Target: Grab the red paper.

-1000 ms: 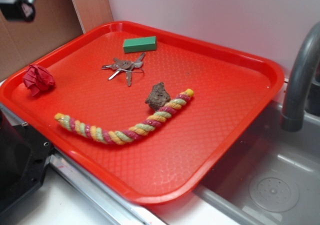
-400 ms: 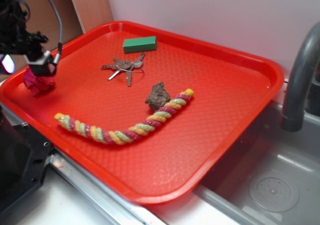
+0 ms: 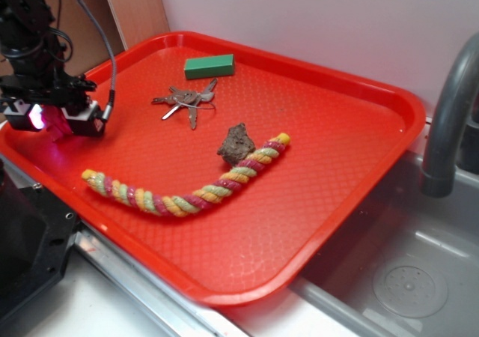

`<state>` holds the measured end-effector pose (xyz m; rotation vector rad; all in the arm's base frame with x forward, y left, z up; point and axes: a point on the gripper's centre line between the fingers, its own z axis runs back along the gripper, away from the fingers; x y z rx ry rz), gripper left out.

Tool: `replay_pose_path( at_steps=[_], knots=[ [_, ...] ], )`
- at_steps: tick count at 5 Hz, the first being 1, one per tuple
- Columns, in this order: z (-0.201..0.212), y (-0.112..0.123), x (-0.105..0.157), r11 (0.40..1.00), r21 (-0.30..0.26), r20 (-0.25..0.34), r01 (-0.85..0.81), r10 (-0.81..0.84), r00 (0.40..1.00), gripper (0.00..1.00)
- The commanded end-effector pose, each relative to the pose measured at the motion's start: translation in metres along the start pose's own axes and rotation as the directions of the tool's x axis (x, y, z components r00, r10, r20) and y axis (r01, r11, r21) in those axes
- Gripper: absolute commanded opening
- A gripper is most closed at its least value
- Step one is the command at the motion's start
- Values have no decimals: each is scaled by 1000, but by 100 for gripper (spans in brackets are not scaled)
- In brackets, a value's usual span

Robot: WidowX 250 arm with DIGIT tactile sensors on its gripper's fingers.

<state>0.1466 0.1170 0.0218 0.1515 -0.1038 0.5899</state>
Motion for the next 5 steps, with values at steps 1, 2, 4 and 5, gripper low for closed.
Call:
replay_pose_path(
  at_steps=[1, 2, 4, 5],
  knots=[
    [2, 1, 6, 997, 44, 25, 61, -62, 998, 0],
    [11, 0, 6, 993, 61, 40, 99, -101, 994, 0],
    [42, -8, -1, 982, 91, 64, 167, -173, 983, 0],
    [97, -20, -15, 978, 12, 103, 208, -208, 973, 0]
  ],
)
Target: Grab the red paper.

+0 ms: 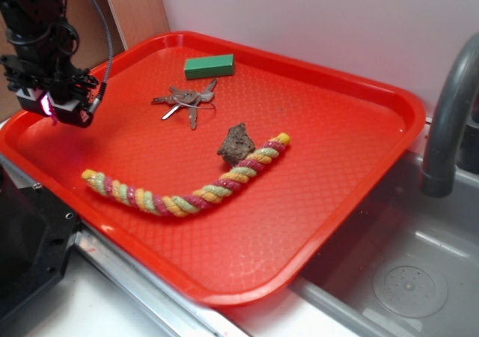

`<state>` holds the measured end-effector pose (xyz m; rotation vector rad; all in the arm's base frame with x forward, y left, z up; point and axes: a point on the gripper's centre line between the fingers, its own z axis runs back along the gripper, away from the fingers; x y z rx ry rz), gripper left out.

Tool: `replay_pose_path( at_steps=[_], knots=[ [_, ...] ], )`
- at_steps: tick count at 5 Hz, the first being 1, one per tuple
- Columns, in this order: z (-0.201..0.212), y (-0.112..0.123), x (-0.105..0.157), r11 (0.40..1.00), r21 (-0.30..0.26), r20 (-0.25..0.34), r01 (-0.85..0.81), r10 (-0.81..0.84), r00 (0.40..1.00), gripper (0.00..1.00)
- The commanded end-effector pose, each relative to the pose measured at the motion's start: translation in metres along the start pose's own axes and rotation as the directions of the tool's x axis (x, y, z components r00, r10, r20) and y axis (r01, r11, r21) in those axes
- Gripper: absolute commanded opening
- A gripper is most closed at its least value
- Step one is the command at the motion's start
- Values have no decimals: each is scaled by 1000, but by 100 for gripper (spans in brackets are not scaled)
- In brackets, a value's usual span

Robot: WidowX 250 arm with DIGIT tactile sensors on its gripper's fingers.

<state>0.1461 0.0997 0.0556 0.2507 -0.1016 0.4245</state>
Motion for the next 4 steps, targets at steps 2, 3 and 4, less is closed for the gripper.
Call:
replay_pose_path(
  at_steps=[2, 3, 4],
  knots=[
    [171, -29, -3, 919, -208, 212, 336, -293, 932, 0],
    [179, -34, 5, 895, -245, 201, 372, -329, 923, 0],
    [169, -36, 3, 903, -259, 177, 343, -305, 936, 0]
  ],
)
